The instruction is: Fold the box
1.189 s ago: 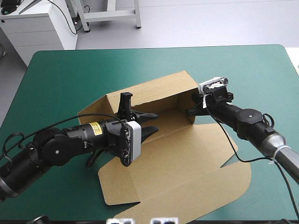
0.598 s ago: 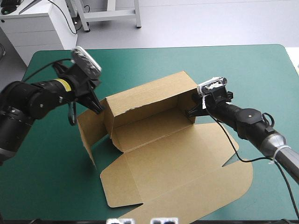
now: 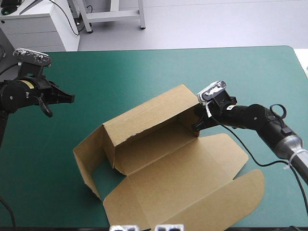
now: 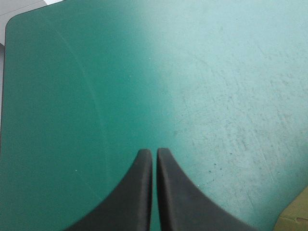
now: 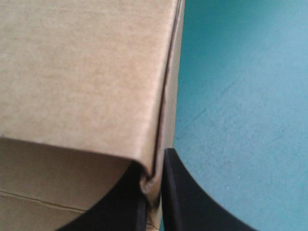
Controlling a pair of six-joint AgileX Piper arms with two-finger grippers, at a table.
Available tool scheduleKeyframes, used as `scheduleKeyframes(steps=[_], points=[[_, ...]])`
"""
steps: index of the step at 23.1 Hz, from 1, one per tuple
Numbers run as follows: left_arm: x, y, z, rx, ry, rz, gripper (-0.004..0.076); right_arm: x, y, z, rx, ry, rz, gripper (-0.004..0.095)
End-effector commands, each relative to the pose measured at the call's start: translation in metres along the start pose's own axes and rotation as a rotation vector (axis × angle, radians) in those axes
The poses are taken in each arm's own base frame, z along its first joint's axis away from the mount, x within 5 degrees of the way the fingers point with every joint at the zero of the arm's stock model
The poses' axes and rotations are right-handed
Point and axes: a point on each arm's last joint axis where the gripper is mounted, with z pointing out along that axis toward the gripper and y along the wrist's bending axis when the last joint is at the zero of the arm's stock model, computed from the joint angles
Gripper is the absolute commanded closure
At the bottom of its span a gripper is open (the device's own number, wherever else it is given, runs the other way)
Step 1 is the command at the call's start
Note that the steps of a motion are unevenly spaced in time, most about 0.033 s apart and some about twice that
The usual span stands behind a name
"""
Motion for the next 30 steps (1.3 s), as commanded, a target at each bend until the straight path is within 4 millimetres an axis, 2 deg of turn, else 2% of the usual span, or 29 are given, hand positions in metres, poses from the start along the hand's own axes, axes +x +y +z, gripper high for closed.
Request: scheduleKeyframes(steps=[1, 6, 8, 10, 12, 16, 18, 21, 25, 28, 30], points=[[-0.008, 0.002, -0.015, -0.031, -0.094, -0.019, 0.0715, -0.023, 0.001, -0.029, 0.018, 0.074, 0.039, 0.0928], [-0.003, 0.003, -0.001, -0.030, 0.009, -0.002, 0.0716, -0.048, -0.011, -0.054, 0.160, 0.168, 0.093, 0.0928], [-0.003, 0.005, 0.007, -0.042, 0.036, 0.009, 0.0716, -0.053, -0.016, -0.056, 0.191, 0.218, 0.105, 0.0928], [-0.003, 0.006, 0.017, -0.037, 0.058, 0.002, 0.0716, -0.058, -0.022, -0.048, 0.197, 0.263, 0.110, 0.0928], [-0.002, 0.006, 0.022, -0.031, 0.081, -0.013, 0.0716, -0.061, -0.032, -0.031, 0.199, 0.291, 0.153, 0.0928], [-0.006, 0.007, 0.023, -0.050, 0.042, -0.033, 0.0716, -0.068, -0.069, 0.026, 0.227, 0.361, 0.291, 0.0928], [-0.006, 0.007, 0.023, -0.050, 0.041, -0.033, 0.0716, -0.073, -0.078, 0.048, 0.221, 0.384, 0.298, 0.0928], [-0.006, 0.007, 0.023, -0.051, 0.039, -0.033, 0.0716, -0.080, -0.088, 0.067, 0.222, 0.369, 0.315, 0.0902], [-0.006, 0.007, 0.023, -0.051, 0.039, -0.033, 0.0716, -0.092, -0.092, 0.072, 0.225, 0.330, 0.311, 0.0630], [-0.006, 0.007, 0.023, -0.051, 0.036, -0.030, 0.0716, -0.101, -0.093, 0.067, 0.231, 0.293, 0.304, 0.0359], [-0.006, 0.007, 0.023, -0.051, 0.036, -0.027, 0.0716, -0.108, -0.091, 0.059, 0.228, 0.295, 0.301, 0.0259]])
